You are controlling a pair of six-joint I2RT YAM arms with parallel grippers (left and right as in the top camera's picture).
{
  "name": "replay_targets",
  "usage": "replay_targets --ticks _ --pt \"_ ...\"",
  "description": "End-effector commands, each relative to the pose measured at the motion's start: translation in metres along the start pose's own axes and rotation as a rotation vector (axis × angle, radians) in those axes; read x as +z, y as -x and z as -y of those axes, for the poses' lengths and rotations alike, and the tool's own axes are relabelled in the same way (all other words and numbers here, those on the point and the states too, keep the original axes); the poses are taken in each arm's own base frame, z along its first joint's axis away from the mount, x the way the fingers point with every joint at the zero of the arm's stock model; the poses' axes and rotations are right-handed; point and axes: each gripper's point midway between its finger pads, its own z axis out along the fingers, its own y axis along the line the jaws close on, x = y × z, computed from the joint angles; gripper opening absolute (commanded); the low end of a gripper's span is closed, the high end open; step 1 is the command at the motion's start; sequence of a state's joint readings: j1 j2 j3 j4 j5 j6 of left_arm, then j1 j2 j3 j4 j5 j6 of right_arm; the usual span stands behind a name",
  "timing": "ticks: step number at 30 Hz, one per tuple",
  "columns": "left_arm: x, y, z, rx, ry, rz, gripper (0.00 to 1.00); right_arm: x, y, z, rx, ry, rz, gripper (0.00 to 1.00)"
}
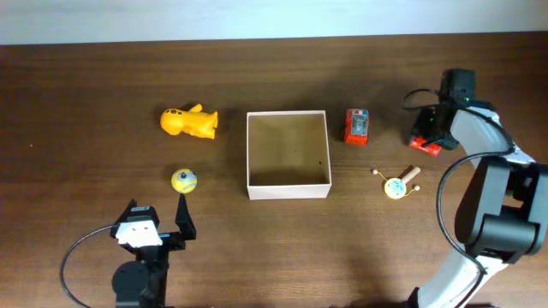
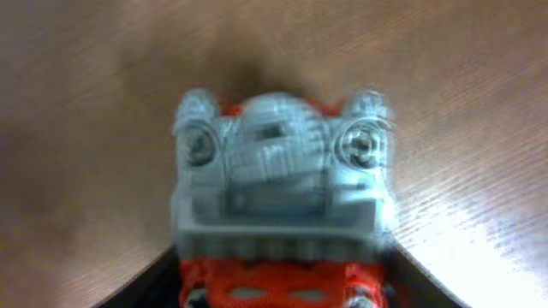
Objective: Pack container
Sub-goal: 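Lower the right gripper and close it on the red-blue tank truck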
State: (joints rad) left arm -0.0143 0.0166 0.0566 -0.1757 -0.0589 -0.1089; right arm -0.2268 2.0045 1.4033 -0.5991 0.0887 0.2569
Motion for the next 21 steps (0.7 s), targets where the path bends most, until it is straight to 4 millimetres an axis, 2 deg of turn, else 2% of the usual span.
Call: replay_targets --ticks 1,5,6,8,10,21 --pt "0.0004 -0.0017 0.0007 -0.002 -0.006 -0.002 0.99 0.0064 -0.0036 0.0036 0.004 -0.013 -0.018 0.47" --pt "0.0004 -0.0017 0.0007 -0.002 -0.006 -0.002 0.99 0.0064 -0.0036 0.0036 0.004 -0.013 -0.018 0.46" --pt "0.0004 -0.0017 0.0007 -0.002 -0.006 -0.002 0.99 0.0064 -0.0037 0.0036 0.004 -0.013 -0.018 0.49" --pt "0.0004 -0.0017 0.0007 -0.002 -0.006 -0.002 0.99 0.0064 -0.0036 0.0036 0.004 -0.013 -0.018 0.61" --pt "0.0004 -0.0017 0.0007 -0.002 -0.006 -0.002 0.99 0.0064 -0.0037 0.0036 0.004 -0.013 -0.018 0.66" --pt "0.0004 -0.0017 0.0007 -0.003 -0.006 -0.002 0.99 0.0064 -0.0035 0.0041 0.004 -0.015 -0.018 0.69"
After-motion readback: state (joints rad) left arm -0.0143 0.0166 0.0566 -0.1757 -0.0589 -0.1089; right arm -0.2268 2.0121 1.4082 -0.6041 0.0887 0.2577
